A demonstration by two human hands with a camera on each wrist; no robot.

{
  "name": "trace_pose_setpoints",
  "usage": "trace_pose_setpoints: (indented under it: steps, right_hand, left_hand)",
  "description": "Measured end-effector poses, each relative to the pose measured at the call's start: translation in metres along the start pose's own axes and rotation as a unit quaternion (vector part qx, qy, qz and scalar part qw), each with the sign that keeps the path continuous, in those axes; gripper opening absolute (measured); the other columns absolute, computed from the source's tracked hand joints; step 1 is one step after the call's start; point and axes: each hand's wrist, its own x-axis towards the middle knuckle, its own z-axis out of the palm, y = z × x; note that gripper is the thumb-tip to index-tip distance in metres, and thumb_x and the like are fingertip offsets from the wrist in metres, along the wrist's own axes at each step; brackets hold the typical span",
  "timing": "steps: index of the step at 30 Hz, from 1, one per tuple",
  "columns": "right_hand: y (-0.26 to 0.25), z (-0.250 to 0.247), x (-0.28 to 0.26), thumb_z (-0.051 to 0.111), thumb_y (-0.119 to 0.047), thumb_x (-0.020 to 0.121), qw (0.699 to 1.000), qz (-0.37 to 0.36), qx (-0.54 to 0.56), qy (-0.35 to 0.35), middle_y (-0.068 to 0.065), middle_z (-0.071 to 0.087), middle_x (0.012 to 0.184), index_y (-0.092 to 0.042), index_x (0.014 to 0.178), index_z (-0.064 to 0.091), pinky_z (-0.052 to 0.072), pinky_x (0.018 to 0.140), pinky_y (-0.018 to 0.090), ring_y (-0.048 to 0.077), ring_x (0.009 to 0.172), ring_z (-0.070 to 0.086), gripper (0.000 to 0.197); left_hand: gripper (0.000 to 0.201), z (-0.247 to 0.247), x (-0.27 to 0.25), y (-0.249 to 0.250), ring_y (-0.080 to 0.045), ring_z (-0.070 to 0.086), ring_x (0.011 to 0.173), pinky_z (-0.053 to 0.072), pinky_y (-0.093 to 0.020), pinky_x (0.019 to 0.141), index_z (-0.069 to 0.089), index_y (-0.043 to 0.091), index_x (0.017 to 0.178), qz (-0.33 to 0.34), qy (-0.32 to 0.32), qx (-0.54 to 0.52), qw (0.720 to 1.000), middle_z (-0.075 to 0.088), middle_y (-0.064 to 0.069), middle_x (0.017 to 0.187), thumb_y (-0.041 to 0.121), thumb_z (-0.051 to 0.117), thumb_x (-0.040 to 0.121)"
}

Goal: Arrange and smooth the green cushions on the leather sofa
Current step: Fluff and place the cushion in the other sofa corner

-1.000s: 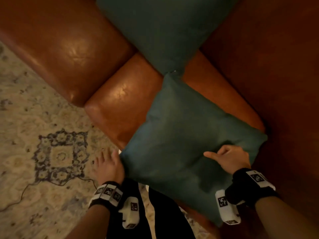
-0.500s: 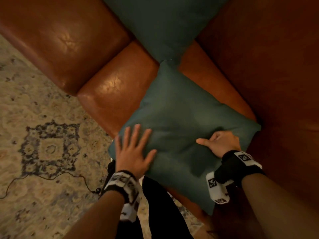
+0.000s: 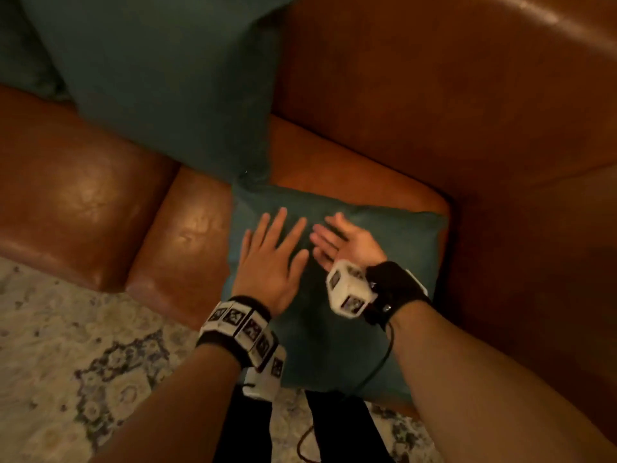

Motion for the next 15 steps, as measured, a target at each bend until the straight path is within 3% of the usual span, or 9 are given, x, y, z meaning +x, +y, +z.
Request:
trace_pose_setpoints:
  steps: [2, 3, 5, 6, 8, 10, 11, 13, 15]
  right_hand:
    - [-0.021, -0.037, 0.005, 0.053, -0.036, 0.095, 0.992, -0.035, 0.122, 0.027, 0.01, 0.056, 0.131, -0.016, 0.104, 0.055, 0.056, 0.064, 0.029, 0.021, 0.099, 0.061, 0.022]
    - [-0.032, -0.057, 0.001, 0.065, -0.034, 0.086, 0.985, -0.052, 0.161, 0.035, 0.012, 0.053, 0.136, -0.015, 0.104, 0.055, 0.058, 0.063, 0.032, 0.022, 0.102, 0.061, 0.028]
    - [-0.054, -0.095, -0.01, 0.094, -0.029, 0.045, 0.972, -0.093, 0.204, 0.066, 0.014, 0.056, 0.13, -0.014, 0.101, 0.056, 0.059, 0.063, 0.035, 0.024, 0.103, 0.061, 0.069]
    - [-0.065, -0.11, -0.014, 0.097, -0.03, 0.033, 0.965, -0.118, 0.218, 0.086, 0.012, 0.059, 0.125, -0.013, 0.101, 0.057, 0.058, 0.063, 0.033, 0.024, 0.102, 0.062, 0.081]
    - [-0.078, -0.121, -0.016, 0.089, -0.037, 0.056, 0.957, -0.143, 0.224, 0.114, 0.007, 0.062, 0.12, -0.014, 0.102, 0.057, 0.056, 0.066, 0.031, 0.023, 0.106, 0.061, 0.061]
    - [-0.072, -0.09, -0.008, 0.09, -0.039, 0.052, 0.963, -0.109, 0.241, 0.053, 0.007, 0.068, 0.109, -0.013, 0.097, 0.061, 0.054, 0.067, 0.032, 0.024, 0.104, 0.063, 0.059]
    - [-0.063, -0.065, -0.002, 0.089, -0.04, 0.053, 0.97, -0.072, 0.232, 0.017, 0.008, 0.068, 0.105, -0.013, 0.095, 0.061, 0.053, 0.067, 0.033, 0.025, 0.099, 0.064, 0.057]
    - [-0.04, -0.021, 0.014, 0.065, -0.044, 0.082, 0.982, -0.013, 0.187, -0.035, 0.006, 0.062, 0.113, -0.013, 0.104, 0.056, 0.049, 0.068, 0.036, 0.024, 0.095, 0.063, 0.039]
    - [-0.032, -0.01, 0.03, 0.049, -0.045, 0.094, 0.984, 0.007, 0.167, -0.066, 0.004, 0.054, 0.127, -0.014, 0.12, 0.048, 0.051, 0.069, 0.036, 0.024, 0.1, 0.063, 0.04]
  left_hand:
    - [0.058, 0.011, 0.005, -0.021, -0.02, -0.001, 0.148, 0.01, -0.054, 0.117, 0.01, 0.049, 0.146, -0.08, -0.064, -0.002, 0.995, 0.001, 0.008, 0.161, 0.064, 0.014, 0.09]
    - [0.058, 0.014, 0.0, -0.038, -0.02, -0.002, 0.148, 0.01, -0.056, 0.116, 0.005, 0.052, 0.145, -0.144, -0.088, -0.017, 0.986, -0.002, 0.01, 0.161, 0.066, 0.016, 0.09]
    - [0.063, 0.012, -0.017, -0.068, -0.026, 0.007, 0.148, 0.014, -0.057, 0.115, 0.007, 0.043, 0.149, -0.21, -0.087, -0.014, 0.974, 0.005, 0.002, 0.161, 0.066, 0.015, 0.09]
    - [0.07, 0.005, -0.023, -0.075, -0.029, 0.014, 0.146, 0.016, -0.055, 0.116, 0.014, 0.032, 0.151, -0.209, -0.05, -0.007, 0.977, 0.014, -0.005, 0.16, 0.064, 0.012, 0.089]
    - [0.079, -0.01, -0.023, -0.067, -0.03, 0.023, 0.144, 0.016, -0.049, 0.118, 0.027, 0.014, 0.149, -0.18, 0.029, -0.009, 0.983, 0.027, -0.013, 0.155, 0.059, 0.011, 0.087]
    - [0.072, -0.016, -0.01, -0.037, -0.03, 0.024, 0.143, 0.015, -0.046, 0.118, 0.033, 0.014, 0.147, -0.093, 0.042, -0.02, 0.995, 0.029, -0.011, 0.154, 0.055, 0.018, 0.089]
    - [0.068, -0.015, -0.003, -0.02, -0.029, 0.022, 0.144, 0.016, -0.048, 0.117, 0.031, 0.019, 0.148, -0.034, 0.019, -0.011, 0.999, 0.027, -0.008, 0.155, 0.054, 0.022, 0.09]
    - [0.067, -0.004, 0.007, 0.002, -0.023, 0.004, 0.148, 0.01, -0.052, 0.118, 0.014, 0.036, 0.15, 0.043, -0.067, 0.049, 0.996, 0.009, 0.002, 0.159, 0.064, 0.015, 0.089]
    - [0.07, 0.004, 0.015, 0.001, -0.019, -0.013, 0.146, 0.002, -0.054, 0.118, -0.007, 0.05, 0.143, -0.001, -0.133, 0.093, 0.987, -0.012, 0.011, 0.157, 0.077, 0.005, 0.08]
